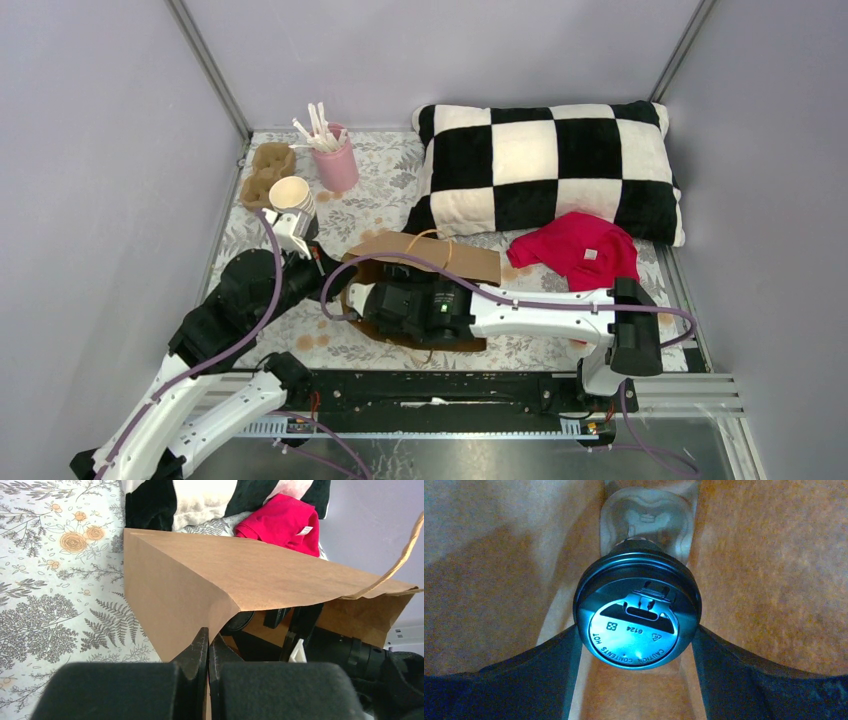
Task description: Pack the takeout coffee
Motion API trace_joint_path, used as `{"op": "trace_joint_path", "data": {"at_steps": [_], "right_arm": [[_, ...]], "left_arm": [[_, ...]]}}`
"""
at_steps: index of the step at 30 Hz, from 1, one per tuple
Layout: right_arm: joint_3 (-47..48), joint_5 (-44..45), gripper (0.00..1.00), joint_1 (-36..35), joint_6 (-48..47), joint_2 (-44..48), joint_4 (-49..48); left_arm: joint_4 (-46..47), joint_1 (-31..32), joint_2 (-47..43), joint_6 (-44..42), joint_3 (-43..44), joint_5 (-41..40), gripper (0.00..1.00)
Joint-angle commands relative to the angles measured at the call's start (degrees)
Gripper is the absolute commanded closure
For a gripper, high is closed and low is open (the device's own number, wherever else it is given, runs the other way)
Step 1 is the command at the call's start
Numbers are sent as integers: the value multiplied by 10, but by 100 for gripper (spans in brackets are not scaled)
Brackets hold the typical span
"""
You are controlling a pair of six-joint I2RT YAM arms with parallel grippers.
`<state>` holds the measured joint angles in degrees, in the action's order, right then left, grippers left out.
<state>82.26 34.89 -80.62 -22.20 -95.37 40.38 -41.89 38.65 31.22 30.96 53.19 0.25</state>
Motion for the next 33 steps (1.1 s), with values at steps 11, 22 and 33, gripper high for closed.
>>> {"op": "trace_joint_path", "data": {"at_steps": [11, 22, 33], "right_arm": [[-40, 91, 33, -3, -7, 21, 6], [-49, 96, 31, -3, -18, 16, 7], [0, 75, 32, -3, -15, 33, 80]], "left_arm": [[-29, -2, -4, -20, 19, -61, 100], [-39, -2, -5, -18, 32, -77, 100], [-52, -2, 25, -31, 60, -71, 100]]}}
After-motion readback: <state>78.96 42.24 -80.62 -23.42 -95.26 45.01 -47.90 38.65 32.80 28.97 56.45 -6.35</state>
